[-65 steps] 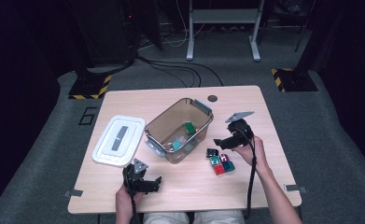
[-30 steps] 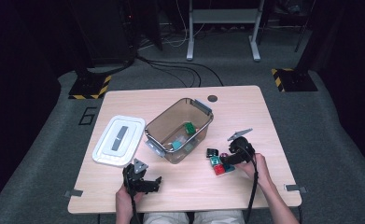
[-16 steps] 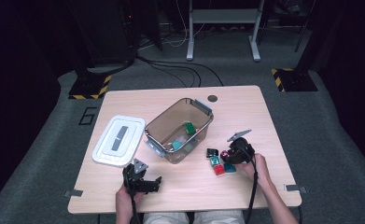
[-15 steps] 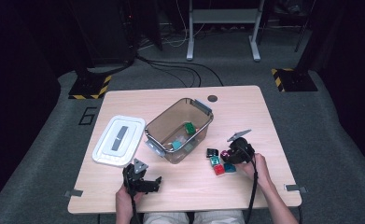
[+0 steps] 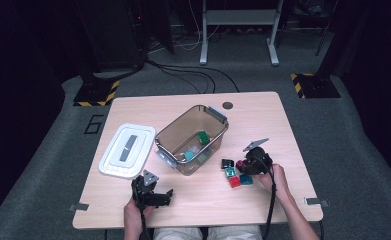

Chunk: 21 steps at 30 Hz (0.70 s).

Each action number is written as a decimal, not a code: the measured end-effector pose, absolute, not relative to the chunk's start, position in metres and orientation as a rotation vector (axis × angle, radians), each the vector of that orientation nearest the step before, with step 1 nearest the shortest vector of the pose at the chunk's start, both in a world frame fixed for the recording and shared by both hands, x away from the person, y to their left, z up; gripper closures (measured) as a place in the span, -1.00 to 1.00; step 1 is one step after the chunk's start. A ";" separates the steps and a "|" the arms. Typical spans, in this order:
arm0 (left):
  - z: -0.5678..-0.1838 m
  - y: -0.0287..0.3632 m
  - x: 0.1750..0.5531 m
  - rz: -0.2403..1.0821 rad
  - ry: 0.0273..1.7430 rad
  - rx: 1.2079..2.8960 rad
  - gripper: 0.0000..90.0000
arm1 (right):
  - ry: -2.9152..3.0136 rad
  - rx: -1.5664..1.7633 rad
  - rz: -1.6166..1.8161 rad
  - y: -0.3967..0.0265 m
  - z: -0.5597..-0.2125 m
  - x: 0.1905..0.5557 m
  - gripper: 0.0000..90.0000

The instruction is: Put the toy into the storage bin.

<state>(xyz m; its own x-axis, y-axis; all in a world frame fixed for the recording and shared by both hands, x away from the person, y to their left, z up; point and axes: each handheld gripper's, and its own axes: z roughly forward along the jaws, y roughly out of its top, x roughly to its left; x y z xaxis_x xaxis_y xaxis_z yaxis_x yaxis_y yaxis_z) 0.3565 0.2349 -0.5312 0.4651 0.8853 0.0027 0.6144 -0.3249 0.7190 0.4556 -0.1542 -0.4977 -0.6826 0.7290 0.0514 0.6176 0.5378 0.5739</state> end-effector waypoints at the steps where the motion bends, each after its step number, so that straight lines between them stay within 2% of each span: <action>1: -0.531 0.235 0.357 0.530 1.239 2.061 -1.00 | 2.574 1.144 0.851 -0.154 -0.497 0.455 0.30; 21: -0.531 0.235 0.357 0.530 1.241 2.060 -1.00 | 2.515 1.111 0.920 -0.154 -0.459 0.458 0.30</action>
<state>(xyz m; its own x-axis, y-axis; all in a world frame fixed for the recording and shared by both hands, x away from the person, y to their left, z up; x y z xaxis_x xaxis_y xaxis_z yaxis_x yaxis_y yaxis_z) 0.3566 0.2350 -0.5312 0.4662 0.8847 0.0034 0.6144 -0.3266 0.7183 0.4584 -0.1543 -0.4590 -0.6813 0.7313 0.0318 0.5791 0.5119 0.6344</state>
